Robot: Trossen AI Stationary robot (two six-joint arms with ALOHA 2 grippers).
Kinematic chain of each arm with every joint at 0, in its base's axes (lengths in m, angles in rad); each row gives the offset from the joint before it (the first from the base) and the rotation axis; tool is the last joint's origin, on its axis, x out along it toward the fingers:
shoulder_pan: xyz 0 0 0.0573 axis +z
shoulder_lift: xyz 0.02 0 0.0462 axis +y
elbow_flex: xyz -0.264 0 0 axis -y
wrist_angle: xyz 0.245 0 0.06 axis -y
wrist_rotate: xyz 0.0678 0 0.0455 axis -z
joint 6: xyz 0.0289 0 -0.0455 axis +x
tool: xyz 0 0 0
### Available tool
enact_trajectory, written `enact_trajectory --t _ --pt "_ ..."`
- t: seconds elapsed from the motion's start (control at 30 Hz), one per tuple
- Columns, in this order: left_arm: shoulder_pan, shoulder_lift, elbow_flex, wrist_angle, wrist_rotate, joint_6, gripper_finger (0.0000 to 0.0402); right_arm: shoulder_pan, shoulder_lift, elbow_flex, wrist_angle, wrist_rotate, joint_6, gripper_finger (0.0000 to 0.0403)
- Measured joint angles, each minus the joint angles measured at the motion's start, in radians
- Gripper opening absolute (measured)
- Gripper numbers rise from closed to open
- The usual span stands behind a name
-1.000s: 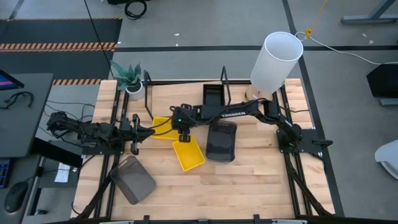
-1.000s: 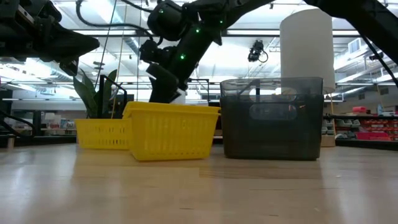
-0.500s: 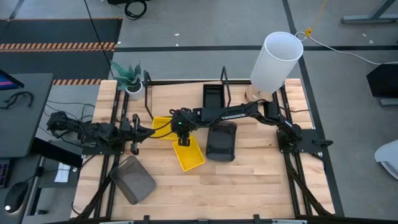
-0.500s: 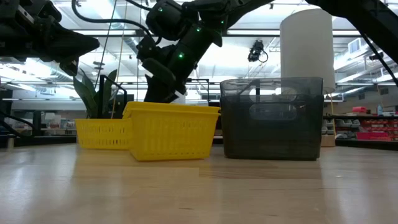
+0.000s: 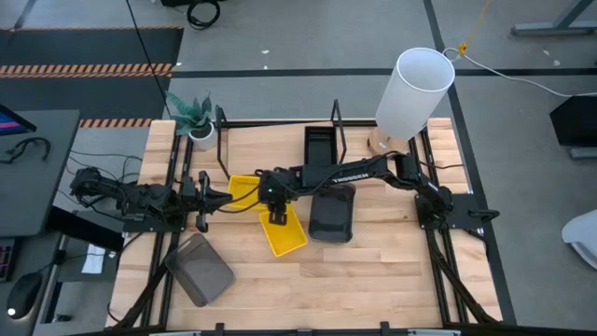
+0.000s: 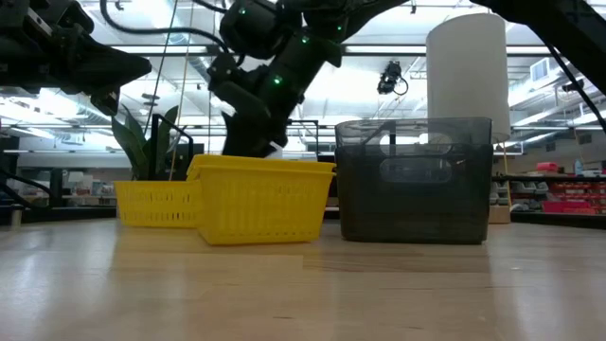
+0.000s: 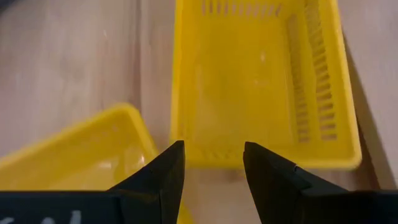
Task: Stack baskets on shelf by color
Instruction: Stack the yellow bin on the yellow bin
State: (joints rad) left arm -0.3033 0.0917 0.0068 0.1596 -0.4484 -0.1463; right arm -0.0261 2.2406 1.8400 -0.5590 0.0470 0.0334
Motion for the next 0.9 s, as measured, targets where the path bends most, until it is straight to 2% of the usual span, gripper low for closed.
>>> enact_trajectory --t 0.27,0.53,0.73,0.9 --pt "0.000 0.000 0.000 0.000 0.000 0.000 0.0028 0.012 -0.004 0.002 -0.116 -0.022 -0.008 0.0170" --pt "0.000 0.000 0.000 0.000 0.000 0.000 0.0036 0.013 -0.002 0.051 -0.374 -0.014 0.022 0.0169" --pt "0.000 0.000 0.000 0.000 0.000 0.000 0.0029 0.018 -0.002 0.110 -0.438 0.011 0.050 0.0168" --pt "0.000 0.000 0.000 0.000 0.000 0.000 0.0030 0.020 -0.002 0.154 -0.378 0.050 0.039 0.0168"
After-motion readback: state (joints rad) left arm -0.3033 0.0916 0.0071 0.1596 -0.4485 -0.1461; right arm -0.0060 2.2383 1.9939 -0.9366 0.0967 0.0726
